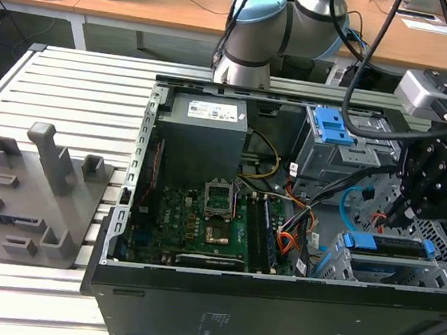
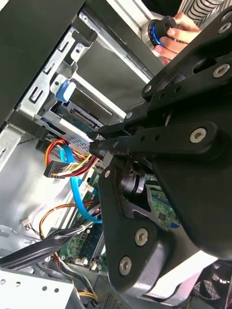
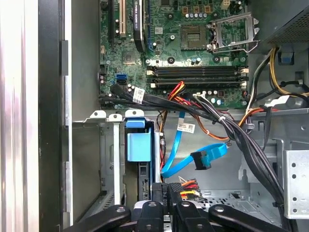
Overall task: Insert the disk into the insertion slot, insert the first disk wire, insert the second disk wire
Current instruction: 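Insert the first disk wire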
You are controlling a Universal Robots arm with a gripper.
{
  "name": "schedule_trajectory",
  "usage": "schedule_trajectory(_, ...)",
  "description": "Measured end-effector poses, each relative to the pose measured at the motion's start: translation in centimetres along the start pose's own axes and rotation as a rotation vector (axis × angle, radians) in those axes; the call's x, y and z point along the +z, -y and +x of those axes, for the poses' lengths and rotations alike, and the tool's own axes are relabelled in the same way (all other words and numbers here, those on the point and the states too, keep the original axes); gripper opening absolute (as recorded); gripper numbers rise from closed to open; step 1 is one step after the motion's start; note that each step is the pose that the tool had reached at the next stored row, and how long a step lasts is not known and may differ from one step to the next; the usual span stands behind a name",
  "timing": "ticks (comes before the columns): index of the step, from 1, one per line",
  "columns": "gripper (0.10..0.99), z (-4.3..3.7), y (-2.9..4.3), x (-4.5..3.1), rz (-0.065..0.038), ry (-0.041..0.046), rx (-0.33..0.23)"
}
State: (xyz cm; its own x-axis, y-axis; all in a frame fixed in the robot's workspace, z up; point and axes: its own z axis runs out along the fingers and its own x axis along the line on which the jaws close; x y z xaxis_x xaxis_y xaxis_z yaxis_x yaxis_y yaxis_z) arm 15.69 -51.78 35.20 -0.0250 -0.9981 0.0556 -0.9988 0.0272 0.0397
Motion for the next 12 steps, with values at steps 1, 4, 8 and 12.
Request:
schedule_trajectory(1, 0.169, 0.01, 0.00, 0.00, 0.000, 0.0000, 0.000)
schedule_trajectory(4, 0.169, 0.04, 0.00, 0.00, 0.000, 0.0001, 0.000)
schedule_trajectory(8, 0.169, 0.83, 0.02, 0.05, 0.000, 0.0001, 0.000)
schedule_trajectory(12, 0.169, 2.30, 0.06, 0.13, 0.000, 0.0001, 0.000)
